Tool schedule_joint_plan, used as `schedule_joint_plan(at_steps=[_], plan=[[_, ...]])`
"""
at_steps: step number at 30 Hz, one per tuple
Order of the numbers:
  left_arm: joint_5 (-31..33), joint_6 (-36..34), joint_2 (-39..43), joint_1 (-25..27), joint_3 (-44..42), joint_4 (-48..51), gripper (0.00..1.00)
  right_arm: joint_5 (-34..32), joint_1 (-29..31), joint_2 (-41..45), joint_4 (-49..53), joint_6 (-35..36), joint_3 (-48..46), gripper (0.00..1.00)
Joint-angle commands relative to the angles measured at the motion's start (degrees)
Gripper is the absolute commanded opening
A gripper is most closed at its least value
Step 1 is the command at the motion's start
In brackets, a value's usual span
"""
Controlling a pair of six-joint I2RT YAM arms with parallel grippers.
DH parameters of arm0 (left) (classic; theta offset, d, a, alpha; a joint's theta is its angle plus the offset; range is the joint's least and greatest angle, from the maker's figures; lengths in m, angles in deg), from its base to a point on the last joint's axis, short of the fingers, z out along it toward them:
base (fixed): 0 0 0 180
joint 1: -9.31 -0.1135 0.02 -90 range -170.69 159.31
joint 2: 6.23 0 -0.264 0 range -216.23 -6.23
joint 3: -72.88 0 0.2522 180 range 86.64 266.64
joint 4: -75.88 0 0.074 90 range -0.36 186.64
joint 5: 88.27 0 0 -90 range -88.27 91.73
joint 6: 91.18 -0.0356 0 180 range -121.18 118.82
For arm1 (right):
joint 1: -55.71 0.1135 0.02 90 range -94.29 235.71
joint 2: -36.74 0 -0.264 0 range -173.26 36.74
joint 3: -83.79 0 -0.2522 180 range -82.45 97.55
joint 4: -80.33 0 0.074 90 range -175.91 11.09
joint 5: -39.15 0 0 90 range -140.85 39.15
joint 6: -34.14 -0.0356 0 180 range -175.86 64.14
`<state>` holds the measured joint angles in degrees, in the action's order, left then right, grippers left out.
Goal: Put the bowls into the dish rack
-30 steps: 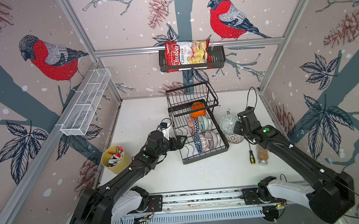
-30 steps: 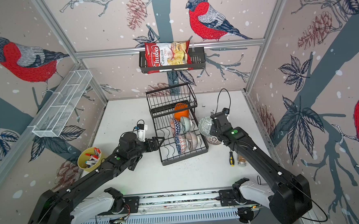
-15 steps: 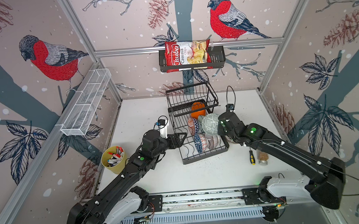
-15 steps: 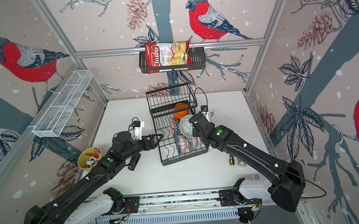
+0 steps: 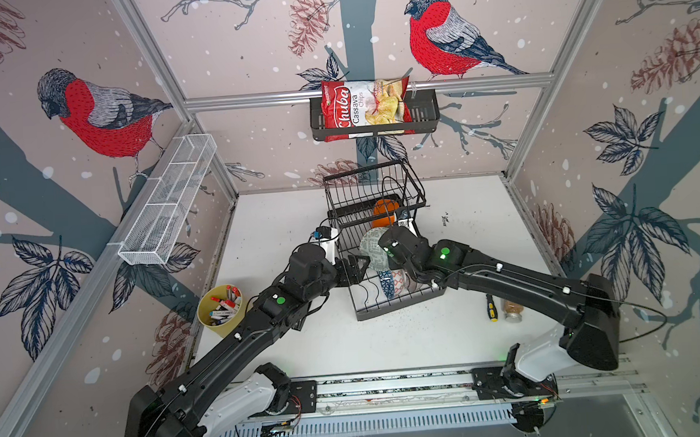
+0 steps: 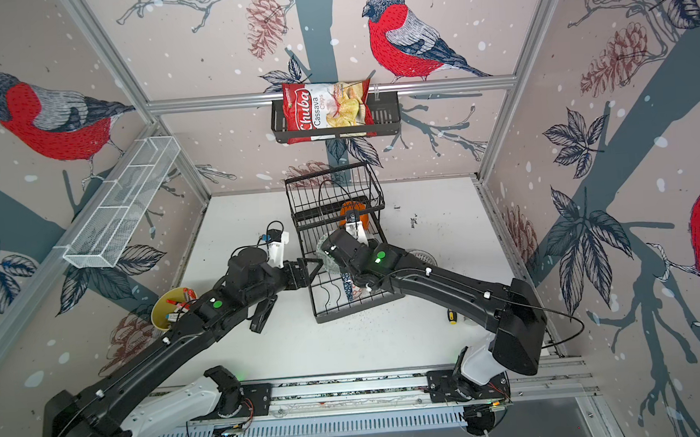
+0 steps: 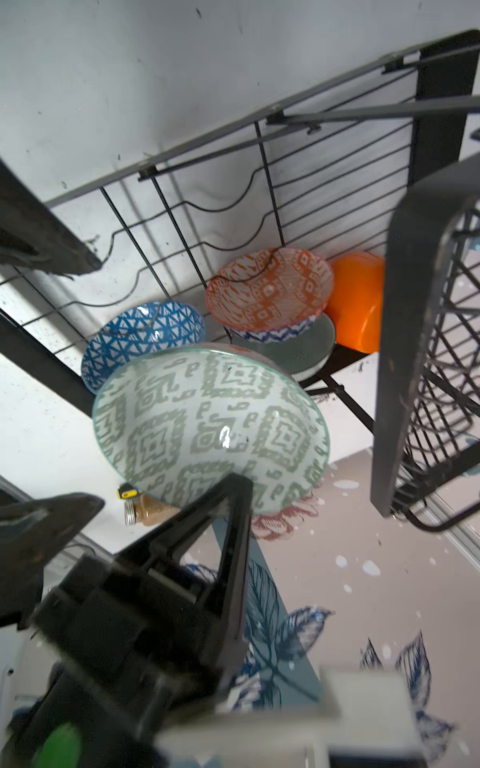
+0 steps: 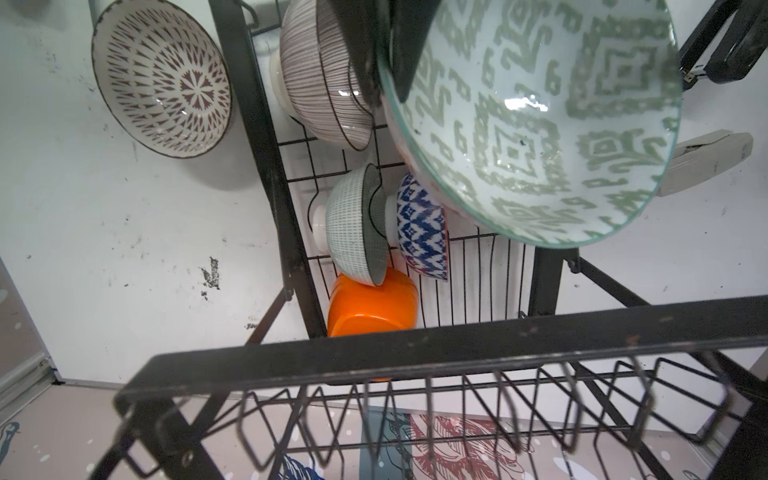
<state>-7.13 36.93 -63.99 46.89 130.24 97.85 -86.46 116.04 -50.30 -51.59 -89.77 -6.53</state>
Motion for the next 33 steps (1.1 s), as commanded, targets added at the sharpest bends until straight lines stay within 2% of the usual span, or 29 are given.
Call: schedule_joint_plan(at_steps=[1,12,20,33], plan=[[4.3,-1.2,-1.3,0.7,0.8,2.2,0.78,-3.4,1.3,-1.1,-2.2,1.0,1.6,0.00],[10.2,-1.0,-3.0,1.1,1.0,3.6,0.64,-7.7,5.4,-5.6,-1.9,1.6,4.1,0.00],[12.2,-0.9,-4.0,1.1,0.2,3.1,0.47,-9.4,7.6,-8.0,-1.6,2.9,6.3,0.00],[12.9,-0.9,-2.9,1.0,-1.6,1.5,0.30,-9.4,8.4,-9.2,-1.9,3.4,7.2,0.00]])
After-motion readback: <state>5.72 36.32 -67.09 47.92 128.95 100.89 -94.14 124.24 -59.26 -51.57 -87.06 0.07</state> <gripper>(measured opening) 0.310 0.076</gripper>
